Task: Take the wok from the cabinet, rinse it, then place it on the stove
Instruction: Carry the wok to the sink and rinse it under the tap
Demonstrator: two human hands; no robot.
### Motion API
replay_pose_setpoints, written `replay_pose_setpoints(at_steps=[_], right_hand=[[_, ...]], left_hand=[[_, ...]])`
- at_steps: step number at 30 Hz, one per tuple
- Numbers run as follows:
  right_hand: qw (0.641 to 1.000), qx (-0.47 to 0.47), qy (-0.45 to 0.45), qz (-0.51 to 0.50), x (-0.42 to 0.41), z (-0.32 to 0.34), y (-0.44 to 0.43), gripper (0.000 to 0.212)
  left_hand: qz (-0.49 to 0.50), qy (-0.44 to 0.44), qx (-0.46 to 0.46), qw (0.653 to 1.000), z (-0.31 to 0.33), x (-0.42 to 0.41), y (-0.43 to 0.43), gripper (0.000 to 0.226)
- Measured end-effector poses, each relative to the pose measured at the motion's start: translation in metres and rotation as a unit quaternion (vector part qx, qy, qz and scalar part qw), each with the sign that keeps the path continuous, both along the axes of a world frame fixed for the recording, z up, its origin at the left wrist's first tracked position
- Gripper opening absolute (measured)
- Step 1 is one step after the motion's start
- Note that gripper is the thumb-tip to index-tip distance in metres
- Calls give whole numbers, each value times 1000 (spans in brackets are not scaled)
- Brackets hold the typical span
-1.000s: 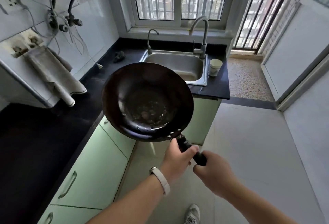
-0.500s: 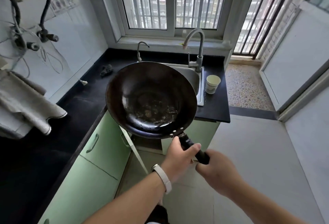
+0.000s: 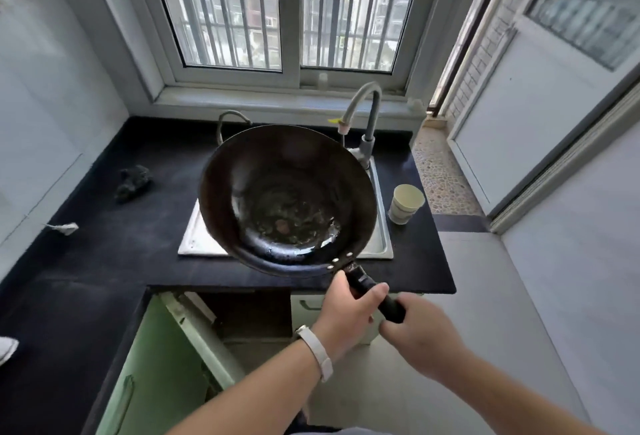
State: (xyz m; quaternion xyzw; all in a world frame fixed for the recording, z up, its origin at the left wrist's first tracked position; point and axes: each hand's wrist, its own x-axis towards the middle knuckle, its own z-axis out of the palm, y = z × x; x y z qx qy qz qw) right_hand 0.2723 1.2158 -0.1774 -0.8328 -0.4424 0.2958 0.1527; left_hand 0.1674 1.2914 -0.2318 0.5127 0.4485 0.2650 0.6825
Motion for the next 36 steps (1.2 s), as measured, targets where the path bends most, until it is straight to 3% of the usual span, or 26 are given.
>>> replay_pose_setpoints(at_steps=[16,25,32,36], right_hand=[[999,-15,21,-26,35,-36,76,21],[995,-55,54,66,96,-54,119,7],[984,-97,46,142,144,-66,149,10],[978,-100,42,176,157,-67,162,10]], left_hand=[[-16,35,-53,998,-27,30,78,30],[24,100,-84,991,-37,75,106,31],[65,130,-115,983,-41,114,119,40],[79,129,-130,980,-43,123,127,32]])
